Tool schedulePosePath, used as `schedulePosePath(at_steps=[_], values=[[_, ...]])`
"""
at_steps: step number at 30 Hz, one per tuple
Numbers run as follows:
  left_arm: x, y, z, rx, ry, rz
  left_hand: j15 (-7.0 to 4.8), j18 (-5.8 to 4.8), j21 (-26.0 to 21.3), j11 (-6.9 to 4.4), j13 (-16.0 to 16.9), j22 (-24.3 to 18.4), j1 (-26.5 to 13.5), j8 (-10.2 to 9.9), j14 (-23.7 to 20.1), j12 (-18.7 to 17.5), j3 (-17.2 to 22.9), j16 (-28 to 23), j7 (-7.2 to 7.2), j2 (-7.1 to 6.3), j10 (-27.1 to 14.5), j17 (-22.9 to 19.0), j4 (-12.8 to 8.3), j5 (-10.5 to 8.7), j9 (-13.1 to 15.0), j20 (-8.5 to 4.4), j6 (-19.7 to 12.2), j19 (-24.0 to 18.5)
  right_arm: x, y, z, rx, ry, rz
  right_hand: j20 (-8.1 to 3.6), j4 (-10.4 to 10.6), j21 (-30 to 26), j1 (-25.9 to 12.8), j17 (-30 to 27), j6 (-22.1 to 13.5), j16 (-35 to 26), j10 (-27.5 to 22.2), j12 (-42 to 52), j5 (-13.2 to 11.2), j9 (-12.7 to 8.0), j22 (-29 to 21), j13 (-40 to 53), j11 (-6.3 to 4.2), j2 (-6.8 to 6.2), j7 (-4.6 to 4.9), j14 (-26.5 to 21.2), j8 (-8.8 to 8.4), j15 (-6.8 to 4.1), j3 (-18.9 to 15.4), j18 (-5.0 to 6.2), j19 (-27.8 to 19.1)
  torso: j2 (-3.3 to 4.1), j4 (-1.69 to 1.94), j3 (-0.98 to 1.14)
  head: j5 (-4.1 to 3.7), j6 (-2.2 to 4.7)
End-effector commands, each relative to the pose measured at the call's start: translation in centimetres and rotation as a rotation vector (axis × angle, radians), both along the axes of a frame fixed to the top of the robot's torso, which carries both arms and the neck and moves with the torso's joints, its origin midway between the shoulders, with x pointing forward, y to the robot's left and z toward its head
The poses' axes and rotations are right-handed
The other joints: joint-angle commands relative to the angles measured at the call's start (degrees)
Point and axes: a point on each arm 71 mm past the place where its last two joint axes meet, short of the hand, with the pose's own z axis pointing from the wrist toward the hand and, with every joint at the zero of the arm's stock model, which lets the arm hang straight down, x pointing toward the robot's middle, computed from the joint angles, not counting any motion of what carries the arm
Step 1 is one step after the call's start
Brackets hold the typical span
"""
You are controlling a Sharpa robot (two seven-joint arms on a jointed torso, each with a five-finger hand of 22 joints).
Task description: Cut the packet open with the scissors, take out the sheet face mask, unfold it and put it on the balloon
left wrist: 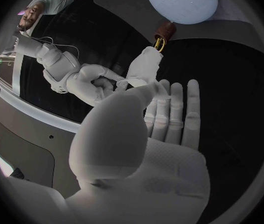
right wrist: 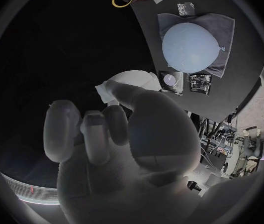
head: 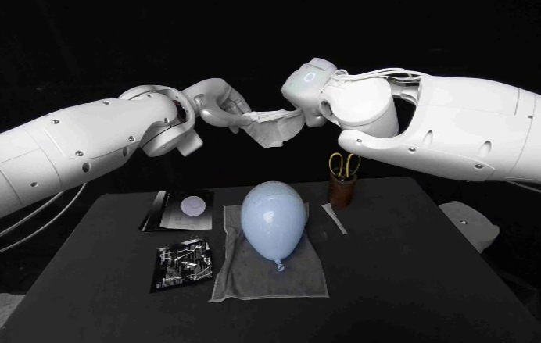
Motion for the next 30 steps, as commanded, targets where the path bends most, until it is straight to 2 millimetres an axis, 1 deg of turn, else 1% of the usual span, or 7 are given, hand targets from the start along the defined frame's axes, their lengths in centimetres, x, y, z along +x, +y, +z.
schedulePosePath(at_steps=[1,8,10,11,18,26,30], values=[[0.2,0.3,0.8,0.02,-0.05,0.008,-0.13,-0.46,0.37,0.08,0.05,0.07,-0.56,0.23,-0.34,0.38,0.4,0.27,0.4,0.2,-0.37,-0.04,-0.03,0.19,8.23,-0.04,0.16,-0.44,0.3,-0.5,0.4,-0.066,-0.092,-0.05,-0.23,0.04,0.33,-0.66,15.09,0.91,0.25,0.34,0.05,0.06,0.29,10.82,2.31,0.0,-0.11,0.45,5.98,0.06,-0.5,0.3,-0.48,1.6,-0.02,0.05,-0.01,0.03,-0.02],[0.2,-0.1,2.3,0.046,-0.098,-0.014,-0.1,-0.61,1.13,0.12,0.18,0.81,-0.67,0.17,-0.52,0.69,0.74,0.48,0.47,0.15,-0.64,-0.17,-0.39,0.18,8.64,-0.14,0.13,-1.08,0.4,-0.3,0.5,-0.06,-0.103,-0.036,-0.25,0.03,0.38,-0.79,15.09,0.99,0.25,0.4,0.03,0.06,0.3,10.84,2.34,-0.03,-0.17,0.42,5.98,0.02,-0.52,0.48,-0.49,1.64,0.03,-0.01,-0.08,0.08,-0.1],[0.2,-0.4,2.6,0.057,-0.103,-0.022,-0.09,-0.64,1.29,0.14,0.2,0.97,-0.72,0.15,-0.55,0.75,0.8,0.53,0.47,0.17,-0.67,-0.2,-0.43,0.18,8.72,-0.15,0.12,-1.21,0.4,-0.3,0.5,-0.058,-0.105,-0.032,-0.25,0.03,0.41,-0.81,15.09,1.0,0.25,0.4,0.02,0.06,0.3,10.84,2.33,-0.04,-0.18,0.41,5.98,0.01,-0.53,0.51,-0.5,1.65,0.0,0.0,-0.05,0.18,0.08],[0.2,-0.5,2.7,0.061,-0.105,-0.025,-0.08,-0.66,1.36,0.14,0.2,1.04,-0.75,0.14,-0.57,0.78,0.82,0.54,0.48,0.17,-0.7,-0.21,-0.45,0.18,8.76,-0.16,0.11,-1.27,0.4,-0.3,0.5,-0.057,-0.106,-0.03,-0.25,0.03,0.41,-0.81,15.09,1.0,0.25,0.4,0.02,0.06,0.3,10.84,2.33,-0.04,-0.18,0.41,5.98,0.01,-0.53,0.51,-0.5,1.65,-0.04,0.06,-0.01,0.14,-0.01],[0.3,-0.8,3.0,0.076,-0.107,-0.034,-0.06,-0.73,1.7,0.16,0.25,1.38,-0.83,0.09,-0.64,0.9,0.94,0.64,0.5,0.16,-0.8,-0.27,-0.54,0.18,8.93,-0.19,0.09,-1.57,0.3,-0.1,0.6,-0.041,-0.12,-0.008,-0.26,0.03,0.41,-0.85,15.09,1.03,0.25,0.43,0.03,0.06,0.31,10.85,2.36,-0.05,-0.2,0.4,5.98,0.0,-0.54,0.57,-0.5,1.66,-0.04,-0.01,-0.02,-0.04,0.05],[0.8,-1.1,3.6,0.138,-0.16,-0.046,-0.04,-0.82,2.08,0.19,0.29,1.77,-0.87,0.02,-0.75,1.03,1.06,0.73,0.54,0.16,-0.93,-0.34,-0.67,0.18,9.11,-0.23,0.05,-1.94,0.4,0.2,1.1,0.005,-0.177,0.046,-0.39,0.01,0.92,-1.23,15.09,1.33,0.25,0.73,0.13,0.06,0.36,10.99,2.64,-0.16,-0.46,0.27,5.98,-0.07,-0.64,0.99,-0.6,1.92,0.04,0.06,-0.05,0.01,0.15],[0.9,-1.3,4.2,0.156,-0.181,-0.054,-0.03,-0.85,2.27,0.19,0.31,1.95,-0.89,-0.01,-0.79,1.1,1.12,0.78,0.54,0.17,-0.97,-0.37,-0.72,0.18,9.2,-0.25,0.05,-2.09,0.5,0.2,1.2,0.013,-0.191,0.057,-0.42,0.01,0.95,-1.31,15.09,1.4,0.25,0.77,0.11,0.06,0.37,11.0,2.65,-0.2,-0.5,0.24,5.98,-0.1,-0.67,1.11,-0.61,1.95,0.04,-0.01,-0.09,0.1,0.2]])
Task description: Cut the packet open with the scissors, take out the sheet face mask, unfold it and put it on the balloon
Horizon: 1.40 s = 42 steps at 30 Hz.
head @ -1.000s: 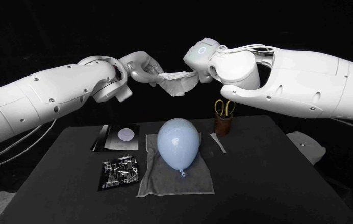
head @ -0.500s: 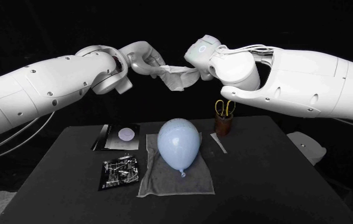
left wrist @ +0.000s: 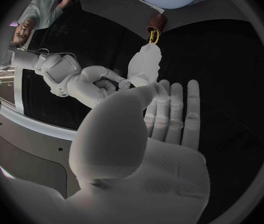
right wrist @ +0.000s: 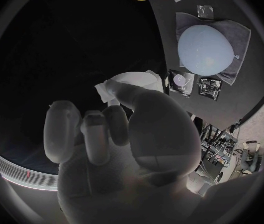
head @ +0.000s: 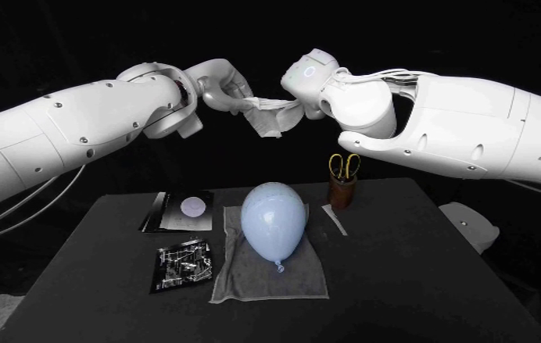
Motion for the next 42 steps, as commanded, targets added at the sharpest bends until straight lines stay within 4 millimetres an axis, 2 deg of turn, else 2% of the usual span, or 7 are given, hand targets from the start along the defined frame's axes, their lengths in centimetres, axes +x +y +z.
schedulePosePath(at_steps=[1,10,13,16,21,24,42], values=[[0.0,-0.3,0.7,0.056,-0.049,-0.027,-0.04,-0.46,0.33,0.0,0.07,0.15,-0.52,0.34,-0.38,0.36,0.46,0.34,0.4,0.1,-0.34,-0.06,-0.05,0.21,9.17,-0.07,-0.06,-0.43,-0.1,0.2,0.5,0.017,-0.066,0.035,-0.12,0.03,0.29,-0.72,15.1,0.78,0.25,0.3,0.14,0.06,0.11,11.02,2.65,-0.05,0.07,0.43,5.98,0.25,-0.25,0.33,-0.61,1.86,0.02,0.03,-0.01,0.13,-0.07],[0.1,-0.6,2.2,0.102,-0.067,-0.038,-0.01,-0.53,0.96,0.03,0.13,0.74,-0.72,0.26,-0.39,0.57,0.55,0.52,0.4,0.22,-0.39,-0.15,-0.04,0.2,9.43,-0.15,-0.03,-0.83,0.0,0.3,0.3,0.031,-0.046,0.048,-0.22,0.04,0.34,-1.01,15.1,0.97,0.25,0.54,0.29,0.05,0.15,11.03,2.95,-0.12,-0.15,0.35,5.98,0.19,-0.32,0.59,-0.62,1.93,-0.34,0.18,0.1,0.62,-0.07],[-0.2,-0.8,2.6,0.081,-0.078,-0.046,-0.01,-0.54,1.07,0.03,0.13,0.84,-0.75,0.24,-0.39,0.59,0.53,0.55,0.4,0.15,-0.4,-0.17,-0.02,0.2,9.48,-0.15,-0.03,-0.88,-0.2,0.6,0.2,0.05,-0.047,0.065,-0.24,0.08,0.26,-1.08,15.1,0.97,0.25,0.53,0.24,0.05,0.15,11.01,2.91,-0.12,-0.15,0.35,5.98,0.16,-0.31,0.65,-0.6,1.91,0.05,-0.11,0.0,0.44,-0.16],[-0.2,-1.0,2.0,0.097,-0.036,-0.056,-0.05,-0.46,1.64,-0.01,0.14,1.31,-0.75,0.21,-0.33,0.68,0.58,0.64,0.36,0.27,-0.4,-0.25,-0.17,0.2,9.65,-0.31,0.01,-0.91,0.0,0.8,-0.2,0.055,-0.02,0.065,-0.28,-0.03,0.55,-1.08,15.1,1.02,0.25,0.69,0.41,0.05,0.16,11.09,3.16,-0.19,-0.2,0.3,5.98,0.12,-0.4,0.83,-0.67,2.03,-0.41,0.01,0.01,0.64,0.32],[-0.5,-0.9,1.5,0.057,-0.015,-0.056,-0.11,-0.41,2.24,-0.04,0.11,1.82,-0.75,0.13,-0.24,0.72,0.61,0.74,0.35,0.2,-0.45,-0.35,-0.23,0.21,9.87,-0.41,0.0,-1.01,-0.4,0.9,-1.2,0.094,-0.001,0.092,-0.35,0.15,0.06,-1.31,15.1,0.97,0.25,0.58,0.13,0.04,0.16,10.94,2.93,-0.16,-0.17,0.32,5.98,0.0,-0.37,0.99,-0.57,1.9,-0.11,-0.06,-0.03,0.82,-0.26],[-0.8,-1.0,0.7,0.074,0.016,-0.068,-0.13,-0.43,2.9,-0.04,0.09,2.38,-1.1,0.07,-0.08,0.78,0.44,0.88,0.36,0.02,-0.43,-0.45,-0.28,0.19,10.08,-0.46,0.04,-1.14,-0.3,0.9,-1.7,0.096,0.029,0.09,-0.37,0.06,0.09,-1.34,15.1,1.08,0.25,0.58,0.03,0.02,0.19,10.95,2.87,-0.23,-0.28,0.26,5.98,-0.01,-0.46,1.12,-0.58,1.94,-0.57,0.32,0.09,0.49,-0.38],[-0.9,-0.7,0.6,0.113,0.023,-0.073,-0.16,-0.35,4.8,-0.06,-0.06,4.01,-1.22,-0.23,-0.03,0.81,0.62,0.96,0.37,-0.05,-0.44,-0.8,-0.64,0.2,10.55,-0.78,0.15,-1.66,-0.4,0.1,-1.6,0.128,-0.002,0.101,-0.55,0.28,0.2,-1.75,15.1,1.23,0.25,0.82,-0.08,-0.03,0.32,10.97,3.13,-0.32,-0.56,0.18,5.98,-0.3,-0.55,1.71,-0.64,2.08,0.11,0.23,0.21,0.46,-0.37]])
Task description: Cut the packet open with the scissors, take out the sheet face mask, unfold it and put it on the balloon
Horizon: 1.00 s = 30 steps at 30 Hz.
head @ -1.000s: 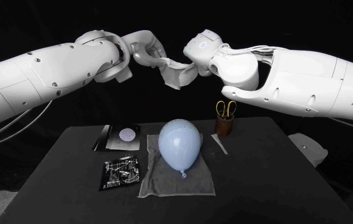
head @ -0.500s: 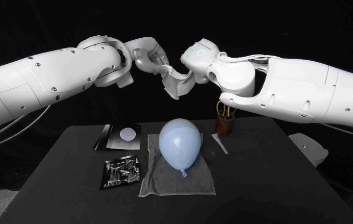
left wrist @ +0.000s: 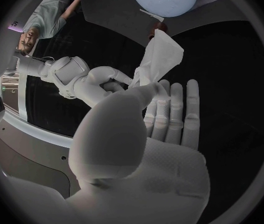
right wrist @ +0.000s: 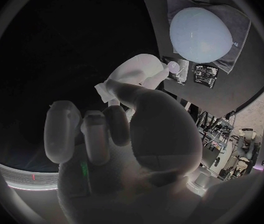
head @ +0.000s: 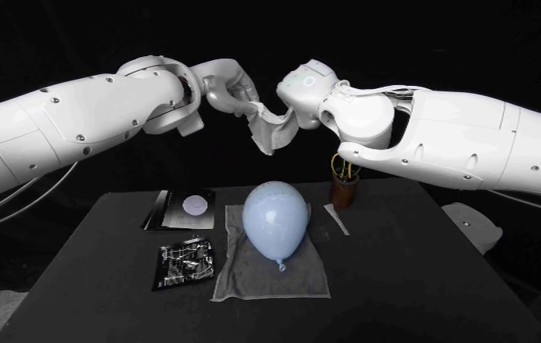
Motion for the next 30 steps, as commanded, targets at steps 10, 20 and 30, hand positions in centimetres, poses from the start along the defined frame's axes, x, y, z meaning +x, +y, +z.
schedulePosePath(at_steps=[10,20,30], values=[[0.4,0.5,-0.4,0.078,0.014,0.011,-0.16,-0.34,0.53,-0.07,-0.08,0.21,-0.45,-0.3,-0.01,0.23,0.04,0.27,0.3,0.34,-0.43,-0.1,-0.12,0.39,9.99,-0.04,0.27,-0.47,0.1,-0.7,0.9,0.004,-0.059,-0.013,-0.16,0.02,0.21,-0.43,15.09,0.88,0.23,0.53,0.08,0.04,0.06,10.96,3.18,-0.04,-0.07,0.29,6.18,-0.12,-0.37,0.25,-0.65,2.08,-0.02,0.16,0.08,-0.12,0.04],[1.0,1.3,-0.3,0.093,-0.01,0.049,-0.16,-0.34,0.65,-0.07,-0.09,0.32,-0.47,-0.32,0.03,0.25,0.06,0.31,0.3,0.36,-0.4,-0.11,-0.09,0.38,10.03,-0.05,0.28,-0.53,0.1,-0.8,1.7,-0.006,-0.091,-0.021,-0.17,0.01,0.5,-0.44,15.09,0.92,0.23,0.56,0.11,0.04,0.08,11.05,3.23,-0.05,-0.11,0.27,6.18,-0.11,-0.38,0.27,-0.71,2.17,-0.07,0.09,0.06,-0.12,0.05],[1.3,1.8,0.2,0.063,-0.033,0.072,-0.19,-0.33,0.93,-0.09,-0.1,0.57,-0.44,-0.36,0.08,0.29,0.09,0.4,0.29,0.34,-0.36,-0.14,-0.1,0.39,10.11,-0.08,0.32,-0.65,0.3,-0.7,1.7,-0.052,-0.067,-0.032,-0.18,0.03,0.43,-0.5,15.09,0.99,0.23,0.6,0.13,0.04,0.1,11.03,3.28,-0.06,-0.18,0.26,6.18,-0.1,-0.38,0.27,-0.7,2.16,-0.02,0.17,0.08,-0.34,0.33]])
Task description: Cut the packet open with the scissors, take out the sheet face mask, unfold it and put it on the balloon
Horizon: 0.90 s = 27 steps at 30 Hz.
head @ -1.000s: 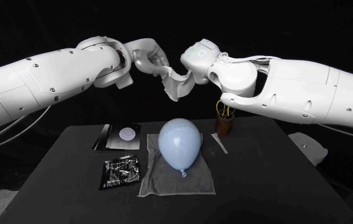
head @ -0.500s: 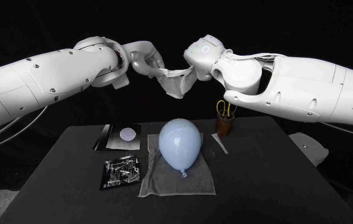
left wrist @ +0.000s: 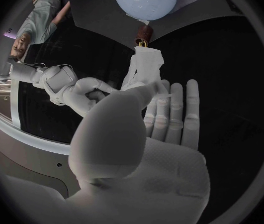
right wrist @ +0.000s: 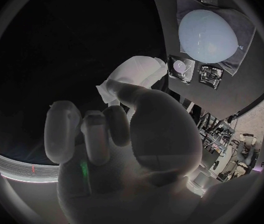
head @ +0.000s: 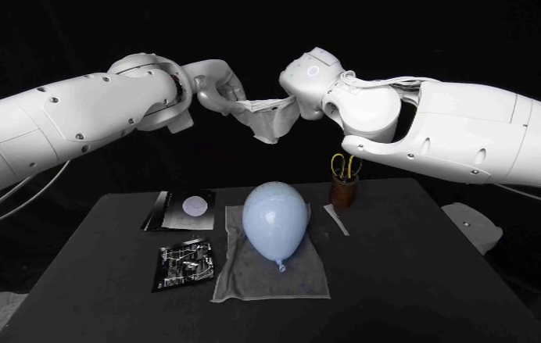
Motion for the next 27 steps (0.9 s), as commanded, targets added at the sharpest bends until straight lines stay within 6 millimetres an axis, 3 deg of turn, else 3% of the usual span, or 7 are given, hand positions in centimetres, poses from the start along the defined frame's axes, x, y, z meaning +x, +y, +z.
schedulePosePath(at_steps=[1,15,21,27], values=[[0.1,0.1,0.3,-0.02,-0.013,0.013,-0.19,-0.33,0.39,-0.11,-0.08,0.09,0.01,0.2,0.08,0.3,0.09,0.17,0.17,0.34,-0.38,-0.04,-0.1,0.2,9.11,0.12,0.22,-0.44,0.3,-0.3,0.0,-0.047,-0.001,-0.029,-0.19,0.04,0.19,-0.51,15.1,0.62,0.39,0.44,0.14,0.18,0.12,11.04,3.28,0.16,-0.18,0.25,6.19,0.21,-0.39,0.28,-0.68,2.19,0.01,0.0,-0.01,-0.1,0.09],[-0.2,-0.1,0.8,-0.135,0.029,0.015,-0.16,-0.37,0.72,-0.04,-0.15,0.41,-0.06,0.02,0.01,0.24,0.12,0.2,0.24,0.27,-0.51,-0.12,0.01,0.2,9.19,0.13,0.08,-0.73,0.5,-0.1,-0.1,0.007,0.013,0.013,-0.23,0.24,-0.56,-0.84,15.1,0.18,0.39,0.24,-0.35,0.21,0.05,10.81,2.86,0.26,-0.51,0.4,6.19,-0.18,-0.35,0.25,-0.54,1.99,-0.03,-0.01,0.01,-0.08,0.23],[-0.6,-0.6,0.7,-0.148,0.062,-0.011,-0.09,-0.41,1.07,0.01,-0.21,0.77,-0.36,-0.29,0.08,0.3,0.12,0.35,0.29,0.42,-0.37,-0.17,0.42,0.18,9.26,0.17,-0.25,-1.04,0.5,-0.4,-0.4,0.1,0.051,0.047,-0.1,0.02,-2.38,-0.67,15.1,-1.36,0.39,-0.47,-1.83,0.2,-0.08,10.25,1.64,0.74,-1.24,1.03,6.19,-1.37,-0.03,-0.42,-0.24,1.49,-0.08,0.1,0.03,0.1,0.24],[-1.3,-1.2,0.5,-0.199,0.134,-0.041,-0.06,-0.41,1.12,-0.06,-0.33,0.96,-1.68,-0.6,0.11,0.4,0.06,0.81,-0.03,0.73,-0.06,-0.16,2.21,0.19,9.59,0.45,-0.49,-1.56,0.5,-1.4,-1.5,0.275,0.156,0.064,0.13,-0.03,-4.85,-0.33,15.1,-2.0,0.39,-1.64,-3.88,0.21,-0.11,9.48,-0.15,1.03,-1.21,1.38,6.19,-2.17,0.15,-1.28,0.2,0.79,-0.08,-0.02,0.04,0.51,0.47]])
